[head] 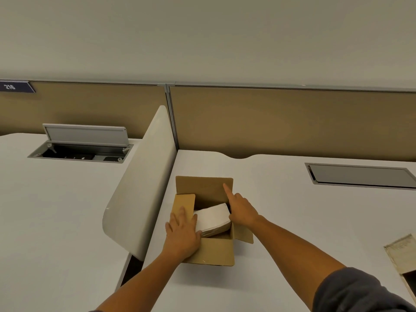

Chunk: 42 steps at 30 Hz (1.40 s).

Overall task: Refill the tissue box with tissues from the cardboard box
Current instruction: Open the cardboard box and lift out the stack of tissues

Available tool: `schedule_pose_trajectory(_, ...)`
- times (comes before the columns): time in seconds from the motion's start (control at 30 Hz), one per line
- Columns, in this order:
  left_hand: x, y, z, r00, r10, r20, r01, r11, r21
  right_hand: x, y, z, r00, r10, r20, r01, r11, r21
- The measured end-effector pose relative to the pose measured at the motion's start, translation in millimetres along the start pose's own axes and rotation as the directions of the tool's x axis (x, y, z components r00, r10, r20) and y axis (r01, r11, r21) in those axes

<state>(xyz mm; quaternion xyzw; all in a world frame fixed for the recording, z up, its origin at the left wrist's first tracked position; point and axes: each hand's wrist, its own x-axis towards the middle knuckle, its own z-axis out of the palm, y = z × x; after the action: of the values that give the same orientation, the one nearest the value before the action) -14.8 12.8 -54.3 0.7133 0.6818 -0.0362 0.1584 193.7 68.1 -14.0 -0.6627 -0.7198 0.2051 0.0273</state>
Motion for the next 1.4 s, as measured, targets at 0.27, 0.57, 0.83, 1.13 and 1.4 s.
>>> schedule_pose_trajectory(0.27,-1,-15,-28,0.970,-0.029,-0.240,-0.054,0.942,-0.332,8,6,3,0.994,0.103,0.038,-0.106,0.988,0.115)
schedule_pose_trajectory(0.57,2,-70,-37,0.890,-0.249,-0.382,0.013,0.852,-0.524,14,11,11,0.981,0.149,0.125,-0.170,0.968,0.184)
schedule_pose_trajectory(0.83,8,-72,-30,0.940,-0.284,-0.190,0.233,0.939,-0.252,18,16,16,0.971,0.173,0.162,-0.206,0.955,0.212)
schedule_pose_trajectory(1.13,7,-82,-25,0.946,-0.311,-0.089,0.219,0.819,-0.531,18,21,18,0.980,0.153,0.130,-0.168,0.980,0.109)
schedule_pose_trajectory(1.4,2,-72,-31,0.905,-0.045,-0.423,0.025,0.998,-0.052,9,17,16,0.996,0.083,-0.014,-0.082,0.997,0.010)
